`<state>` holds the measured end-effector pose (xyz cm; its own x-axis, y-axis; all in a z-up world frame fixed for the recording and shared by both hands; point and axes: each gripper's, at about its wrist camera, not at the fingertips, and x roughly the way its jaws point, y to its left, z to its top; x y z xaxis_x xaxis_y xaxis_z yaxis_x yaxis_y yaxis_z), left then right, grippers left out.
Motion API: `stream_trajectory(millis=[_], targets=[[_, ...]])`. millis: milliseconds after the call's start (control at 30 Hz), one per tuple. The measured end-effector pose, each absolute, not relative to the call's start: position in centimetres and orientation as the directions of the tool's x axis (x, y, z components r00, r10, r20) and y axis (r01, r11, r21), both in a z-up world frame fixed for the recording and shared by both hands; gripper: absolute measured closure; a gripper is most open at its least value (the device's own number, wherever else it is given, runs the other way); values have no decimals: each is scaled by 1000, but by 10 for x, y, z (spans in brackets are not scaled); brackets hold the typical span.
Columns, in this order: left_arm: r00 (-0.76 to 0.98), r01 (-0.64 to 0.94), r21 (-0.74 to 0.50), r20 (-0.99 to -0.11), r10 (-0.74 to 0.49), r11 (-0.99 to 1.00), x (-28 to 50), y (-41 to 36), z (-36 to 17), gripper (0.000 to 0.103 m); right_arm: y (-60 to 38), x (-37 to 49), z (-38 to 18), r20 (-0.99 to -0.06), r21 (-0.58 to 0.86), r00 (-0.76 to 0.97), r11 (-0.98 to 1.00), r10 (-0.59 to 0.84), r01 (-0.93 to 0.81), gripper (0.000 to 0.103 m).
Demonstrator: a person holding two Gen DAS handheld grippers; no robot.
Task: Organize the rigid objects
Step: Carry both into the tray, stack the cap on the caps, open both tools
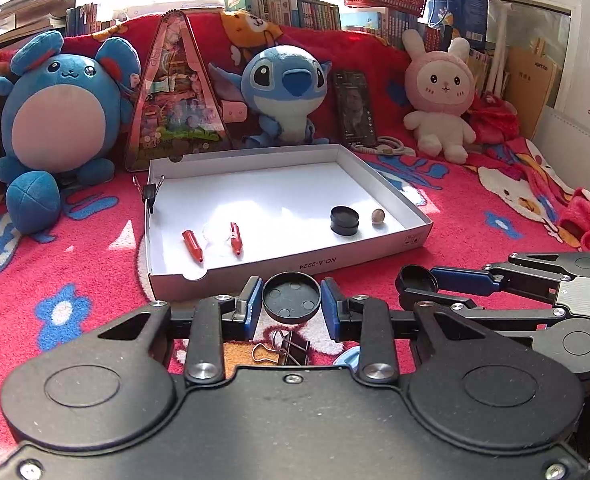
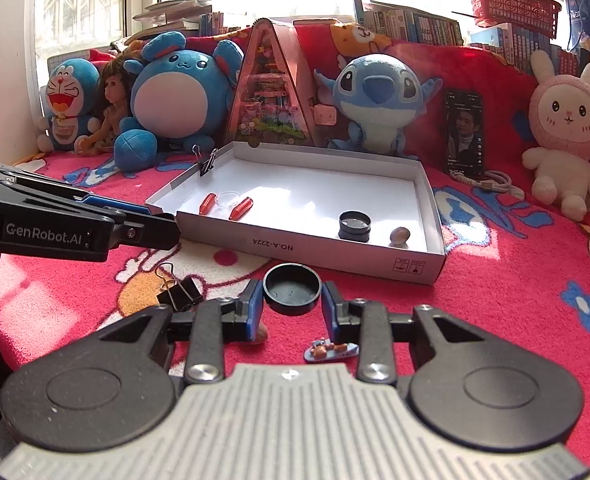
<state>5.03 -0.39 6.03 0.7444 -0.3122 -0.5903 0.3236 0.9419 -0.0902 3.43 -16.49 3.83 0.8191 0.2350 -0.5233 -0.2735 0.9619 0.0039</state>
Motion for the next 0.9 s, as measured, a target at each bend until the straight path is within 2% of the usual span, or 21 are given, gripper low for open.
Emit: stream_trajectory(millis=[233, 567, 800, 900], targets=[[750, 287, -122, -588, -303, 950, 93, 0, 73, 73, -177, 68, 50, -531, 39, 822, 975, 205, -218, 66], [702, 207, -159, -663, -260, 965, 173, 10, 70, 73, -195, 137, 64, -580, 92, 792, 981, 190, -168, 66], [650, 155, -113, -736, -188, 981, 224, 6, 55, 73, -200, 192, 62, -702, 172, 670, 970, 243, -171, 66], [634, 137, -78, -759, -148, 988, 240, 4, 47, 73, -196, 208, 59, -741, 159, 633, 974, 226, -162, 66]])
